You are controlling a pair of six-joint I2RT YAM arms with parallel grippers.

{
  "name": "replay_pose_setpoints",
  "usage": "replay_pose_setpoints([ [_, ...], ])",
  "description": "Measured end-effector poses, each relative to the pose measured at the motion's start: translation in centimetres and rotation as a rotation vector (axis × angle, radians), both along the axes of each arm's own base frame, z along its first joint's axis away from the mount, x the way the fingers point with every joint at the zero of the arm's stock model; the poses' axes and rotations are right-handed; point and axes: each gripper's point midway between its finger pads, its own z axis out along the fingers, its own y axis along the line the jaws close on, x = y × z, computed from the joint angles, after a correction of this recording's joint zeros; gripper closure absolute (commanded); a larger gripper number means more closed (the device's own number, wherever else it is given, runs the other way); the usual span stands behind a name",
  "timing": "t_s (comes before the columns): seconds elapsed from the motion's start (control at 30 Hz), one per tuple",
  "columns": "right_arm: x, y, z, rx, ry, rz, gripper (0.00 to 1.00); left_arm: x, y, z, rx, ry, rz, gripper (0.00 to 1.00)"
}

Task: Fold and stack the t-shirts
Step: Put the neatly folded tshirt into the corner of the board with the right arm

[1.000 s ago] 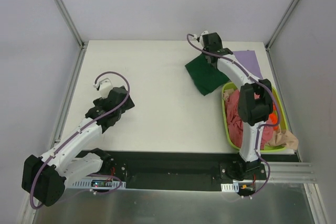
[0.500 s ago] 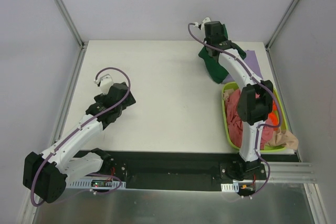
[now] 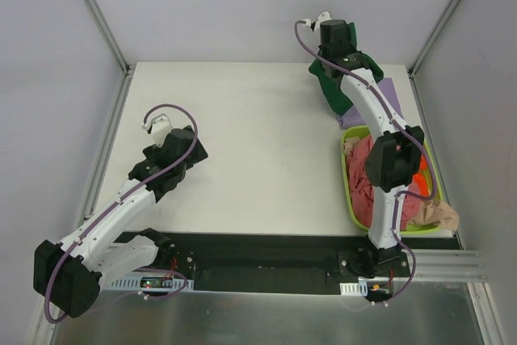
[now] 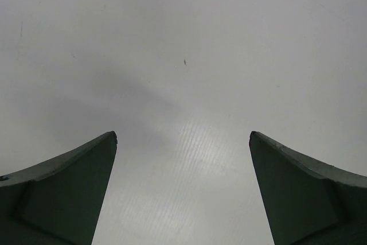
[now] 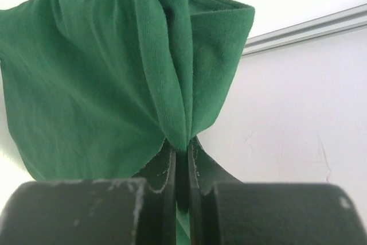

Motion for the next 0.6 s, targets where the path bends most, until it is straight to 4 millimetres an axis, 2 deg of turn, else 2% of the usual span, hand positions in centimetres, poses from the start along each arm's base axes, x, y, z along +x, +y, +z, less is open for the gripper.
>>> replay_pose_setpoints([
  [0.17,0.1,-1.1,-1.0,0.021,0.022,-0.025,1.00,0.0,0.0,0.0,-0.001,-0.001,0.001,0.01],
  [0.37,1.2,-3.1,-3.9,0.042,0.068,-0.083,1.00,0.0,0.0,-0.1,0.001,0.003,0.000,0.01],
  [0.6,2.5,-6.8,-6.7,0.068,0.093,-0.163,1.00,0.1,0.0,-0.9,0.016,0.030,0.001,0.01],
])
